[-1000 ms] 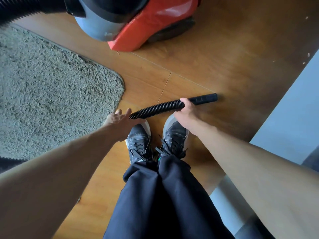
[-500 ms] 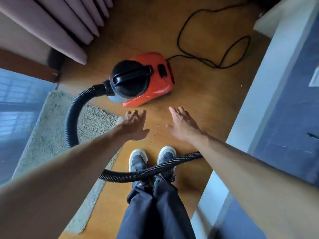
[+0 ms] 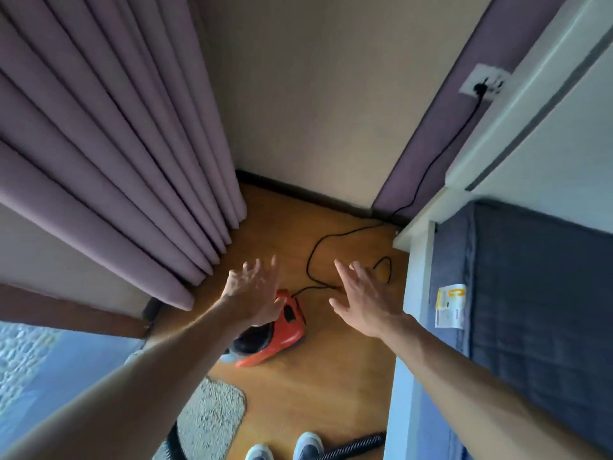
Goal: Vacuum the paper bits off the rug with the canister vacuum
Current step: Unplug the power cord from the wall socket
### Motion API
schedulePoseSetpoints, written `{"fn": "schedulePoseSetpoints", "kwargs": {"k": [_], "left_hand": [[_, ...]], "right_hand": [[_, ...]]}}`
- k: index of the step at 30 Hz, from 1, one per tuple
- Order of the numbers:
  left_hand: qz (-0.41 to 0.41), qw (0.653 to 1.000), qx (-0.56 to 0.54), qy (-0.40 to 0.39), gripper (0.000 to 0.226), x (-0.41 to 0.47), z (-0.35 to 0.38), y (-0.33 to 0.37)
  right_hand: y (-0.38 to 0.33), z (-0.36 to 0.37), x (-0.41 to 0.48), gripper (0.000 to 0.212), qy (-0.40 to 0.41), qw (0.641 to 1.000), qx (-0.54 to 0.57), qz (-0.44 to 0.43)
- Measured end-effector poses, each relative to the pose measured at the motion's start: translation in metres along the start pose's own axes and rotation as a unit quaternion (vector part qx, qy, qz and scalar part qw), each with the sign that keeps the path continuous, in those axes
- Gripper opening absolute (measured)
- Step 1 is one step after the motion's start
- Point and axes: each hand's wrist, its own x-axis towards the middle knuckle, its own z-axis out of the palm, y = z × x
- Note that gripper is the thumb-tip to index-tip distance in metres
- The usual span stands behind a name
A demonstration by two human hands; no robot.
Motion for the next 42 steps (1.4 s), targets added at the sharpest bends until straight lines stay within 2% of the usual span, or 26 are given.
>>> {"fn": "schedulePoseSetpoints", "kwargs": {"k": [8, 17, 21, 24, 29, 42], "left_hand": [[0.021, 0.992, -0.007, 0.127, 0.083, -0.051, -0.173, 0.032], [0.071, 0.974, 0.021, 0.213, 0.084, -0.083, -0.273, 0.077], [0.082, 0.97, 0.042, 0.225, 0.082, -0.09, -0.296, 0.096], [0.063, 0.977, 0.042, 0.199, 0.082, -0.09, -0.306, 0.104], [0.059, 0.977, 0.055, 0.199, 0.08, -0.089, -0.315, 0.123], [0.082, 0.966, 0.096, 0.226, 0.075, -0.074, -0.339, 0.155]], "right_hand": [[0.018, -0.177, -0.042, 0.075, 0.112, 0.993, -0.036, 0.019], [0.052, -0.294, -0.089, 0.075, 0.183, 0.981, -0.028, 0.059], [0.064, -0.318, -0.108, 0.074, 0.187, 0.98, -0.027, 0.066], [0.069, -0.328, -0.119, 0.074, 0.173, 0.981, -0.014, 0.087], [0.079, -0.339, -0.128, 0.073, 0.172, 0.981, -0.006, 0.089], [0.116, -0.361, -0.138, 0.074, 0.182, 0.978, 0.001, 0.106]]}}
